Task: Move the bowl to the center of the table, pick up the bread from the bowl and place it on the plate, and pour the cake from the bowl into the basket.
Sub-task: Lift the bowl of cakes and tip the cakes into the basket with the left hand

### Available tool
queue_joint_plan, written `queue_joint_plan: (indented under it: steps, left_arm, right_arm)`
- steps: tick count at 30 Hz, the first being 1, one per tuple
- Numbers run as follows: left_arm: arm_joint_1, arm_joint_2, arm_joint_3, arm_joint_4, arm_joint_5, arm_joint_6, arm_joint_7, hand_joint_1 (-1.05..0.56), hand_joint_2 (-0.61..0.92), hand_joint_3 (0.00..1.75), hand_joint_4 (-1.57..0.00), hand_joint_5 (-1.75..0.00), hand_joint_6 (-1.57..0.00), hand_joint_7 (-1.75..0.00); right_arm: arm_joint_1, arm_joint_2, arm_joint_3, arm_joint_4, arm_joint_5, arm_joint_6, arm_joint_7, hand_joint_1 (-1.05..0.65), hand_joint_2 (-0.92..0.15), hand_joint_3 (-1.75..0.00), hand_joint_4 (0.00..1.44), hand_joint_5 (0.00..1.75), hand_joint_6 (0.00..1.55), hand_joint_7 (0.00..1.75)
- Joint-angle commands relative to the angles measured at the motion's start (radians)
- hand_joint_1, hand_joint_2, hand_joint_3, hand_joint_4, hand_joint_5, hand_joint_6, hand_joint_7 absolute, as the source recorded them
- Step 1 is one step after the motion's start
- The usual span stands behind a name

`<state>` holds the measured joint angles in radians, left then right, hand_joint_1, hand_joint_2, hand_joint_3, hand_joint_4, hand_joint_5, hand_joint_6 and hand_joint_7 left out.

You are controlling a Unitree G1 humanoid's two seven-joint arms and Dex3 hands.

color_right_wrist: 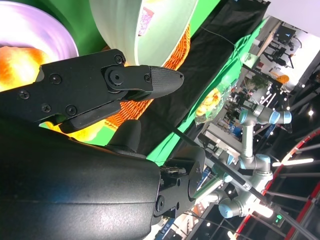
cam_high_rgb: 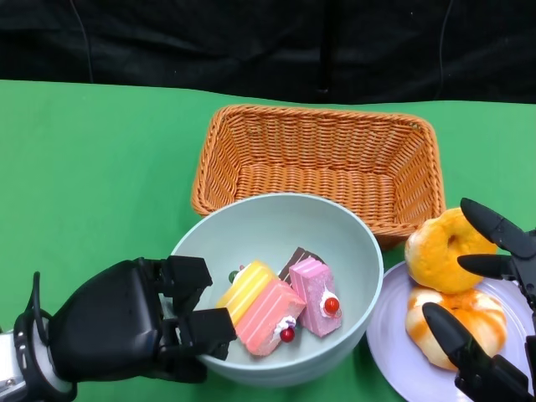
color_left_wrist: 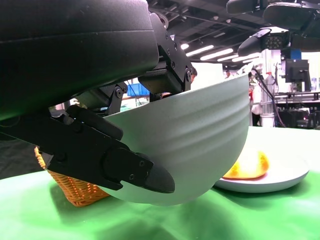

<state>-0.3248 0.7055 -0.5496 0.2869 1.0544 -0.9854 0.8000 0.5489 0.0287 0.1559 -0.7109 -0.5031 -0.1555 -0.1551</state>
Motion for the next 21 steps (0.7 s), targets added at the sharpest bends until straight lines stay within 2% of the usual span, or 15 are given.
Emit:
queue_joint_plan:
  steps: [1,3,7,13,17,21]
  left_arm:
    - [-0.071,-0.065,0.031,-0.037,-0.388,-0.024,-0.217,-0.2,0.58,0.92,-0.94,-1.75,-0.66,-1.75]
    - [-0.154,-0.158,-0.003,0.031,-0.607,0.037,-0.393,-0.24,0.54,1.14,-0.96,-1.75,-0.7,-1.75]
    - [-0.188,-0.225,0.01,0.047,-0.762,0.09,-0.568,-0.25,0.48,1.3,-0.97,-1.75,-0.75,-1.75]
    - [-0.179,-0.289,0.089,0.046,-0.868,0.116,-0.762,-0.28,0.46,1.31,-0.96,-1.75,-0.75,-1.75]
    - [-0.168,-0.359,0.137,0.077,-0.918,0.137,-0.844,-0.28,0.45,1.3,-0.96,-1.75,-0.76,-1.75]
    - [-0.167,-0.424,0.179,0.102,-0.94,0.17,-0.894,-0.23,0.39,1.39,-0.97,-1.75,-0.78,-1.75]
  right_arm:
    - [0.015,-0.034,0.003,0.099,0.026,-0.068,-0.01,-0.44,-0.92,-0.38,0.08,1.25,0.0,0.76]
    - [0.034,-0.046,0.019,0.135,0.016,-0.092,-0.007,-0.38,-0.92,-0.37,0.06,1.24,0.0,0.76]
    - [0.048,-0.045,0.032,0.147,0.012,-0.102,-0.001,-0.34,-0.92,-0.38,0.06,1.23,0.0,0.74]
    - [0.055,-0.047,0.043,0.153,0.019,-0.112,-0.002,-0.32,-0.92,-0.39,0.05,1.21,0.0,0.72]
    - [0.053,-0.05,0.047,0.16,0.019,-0.116,-0.004,-0.3,-0.92,-0.39,0.05,1.21,0.0,0.72]
    - [0.05,-0.051,0.049,0.165,0.013,-0.116,-0.006,-0.31,-0.92,-0.4,0.05,1.21,0.0,0.71]
